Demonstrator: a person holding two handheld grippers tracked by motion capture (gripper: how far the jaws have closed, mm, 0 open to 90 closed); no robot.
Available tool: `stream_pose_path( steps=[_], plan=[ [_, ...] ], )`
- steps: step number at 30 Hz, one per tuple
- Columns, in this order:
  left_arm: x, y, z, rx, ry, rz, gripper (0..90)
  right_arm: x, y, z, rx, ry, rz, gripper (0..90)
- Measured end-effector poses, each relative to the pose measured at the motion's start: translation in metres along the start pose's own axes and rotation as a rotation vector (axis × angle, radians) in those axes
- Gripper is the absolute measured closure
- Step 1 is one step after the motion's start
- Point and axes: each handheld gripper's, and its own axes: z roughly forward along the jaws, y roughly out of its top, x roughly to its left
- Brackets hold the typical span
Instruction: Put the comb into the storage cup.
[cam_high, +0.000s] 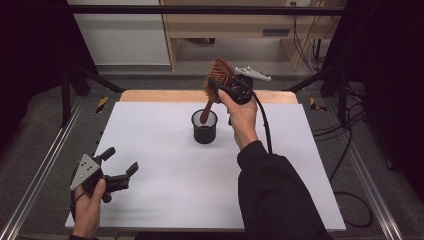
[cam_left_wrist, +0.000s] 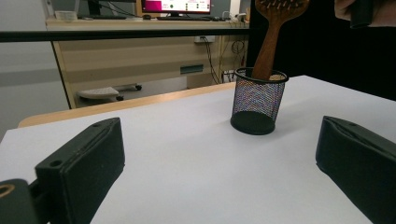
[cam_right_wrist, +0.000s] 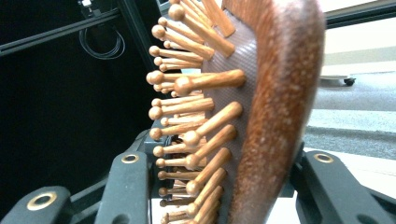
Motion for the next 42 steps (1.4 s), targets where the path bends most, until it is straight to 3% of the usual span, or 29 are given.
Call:
stream_pose_path(
  steps=[16,42],
  plan=[
    [0.0,0.0,0.0,-0.002,-0.022,-0.007,1.2,0.003,-0.01,0.01,0.028,0.006,-0.023,52.8],
    [-0.001,-0.001,0.002,0.01,-0.041,0.001,1.2,-0.007,-0.039,0.02,0.067,0.0,0.003,52.1]
  ],
)
